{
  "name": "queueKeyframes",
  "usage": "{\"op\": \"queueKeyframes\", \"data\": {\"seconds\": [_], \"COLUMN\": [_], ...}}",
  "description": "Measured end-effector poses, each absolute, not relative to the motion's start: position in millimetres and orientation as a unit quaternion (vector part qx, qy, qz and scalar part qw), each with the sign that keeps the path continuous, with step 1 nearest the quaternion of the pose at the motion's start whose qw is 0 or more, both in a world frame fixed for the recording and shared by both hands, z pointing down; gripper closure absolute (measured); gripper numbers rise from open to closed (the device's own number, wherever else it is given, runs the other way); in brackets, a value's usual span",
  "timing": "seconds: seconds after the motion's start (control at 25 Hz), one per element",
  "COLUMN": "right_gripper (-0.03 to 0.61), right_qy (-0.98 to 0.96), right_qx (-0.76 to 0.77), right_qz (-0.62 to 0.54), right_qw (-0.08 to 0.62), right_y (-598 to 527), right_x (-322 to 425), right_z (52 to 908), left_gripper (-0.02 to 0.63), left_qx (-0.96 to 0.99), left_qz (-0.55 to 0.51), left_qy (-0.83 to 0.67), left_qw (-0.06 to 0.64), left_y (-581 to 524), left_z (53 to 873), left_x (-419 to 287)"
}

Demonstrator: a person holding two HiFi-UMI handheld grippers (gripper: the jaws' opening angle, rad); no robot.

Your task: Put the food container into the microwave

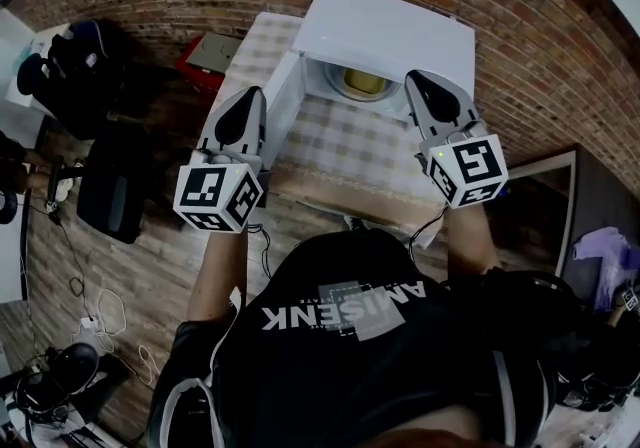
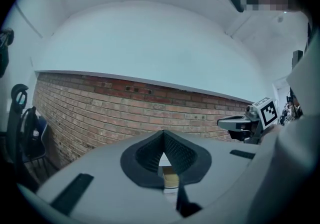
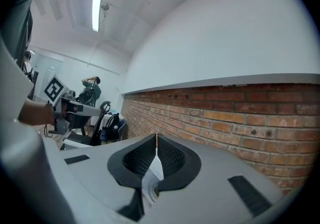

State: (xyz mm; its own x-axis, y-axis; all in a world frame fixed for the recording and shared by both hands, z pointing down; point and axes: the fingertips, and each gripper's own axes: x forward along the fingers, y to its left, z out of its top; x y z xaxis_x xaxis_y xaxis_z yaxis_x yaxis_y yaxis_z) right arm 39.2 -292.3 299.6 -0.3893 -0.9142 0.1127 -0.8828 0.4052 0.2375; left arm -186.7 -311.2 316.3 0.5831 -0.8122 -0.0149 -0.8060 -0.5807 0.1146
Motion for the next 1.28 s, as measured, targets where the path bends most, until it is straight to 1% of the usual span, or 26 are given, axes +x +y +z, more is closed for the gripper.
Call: {"op": "queueKeyframes", "data": {"seconds": [0.24, 0.44, 0.76, 0.96, 1.28], "right_gripper": [0.535, 0.538, 0.538, 0.538, 0.538], "right_qy": [-0.823, -0.824, -0.828, -0.831, -0.832], "right_qx": [0.552, 0.552, 0.546, 0.544, 0.543], "right_qz": [-0.074, -0.082, -0.072, -0.065, -0.064], "right_qw": [0.112, 0.103, 0.107, 0.096, 0.098], "right_y": [-301, -304, -320, -324, -326], "right_x": [69, 91, 86, 88, 92], "right_z": [300, 296, 299, 299, 297], "left_gripper": [0.601, 0.601, 0.602, 0.603, 0.603], "left_qx": [0.877, 0.873, 0.867, 0.887, 0.893], "left_qz": [-0.028, -0.022, -0.032, -0.059, -0.062], "left_qy": [-0.478, -0.486, -0.497, -0.455, -0.442], "left_qw": [0.030, 0.028, 0.029, 0.051, 0.058], "left_y": [-320, -319, -329, -323, -325], "left_z": [316, 319, 314, 309, 306], "left_x": [-164, -142, -151, -136, -130]}}
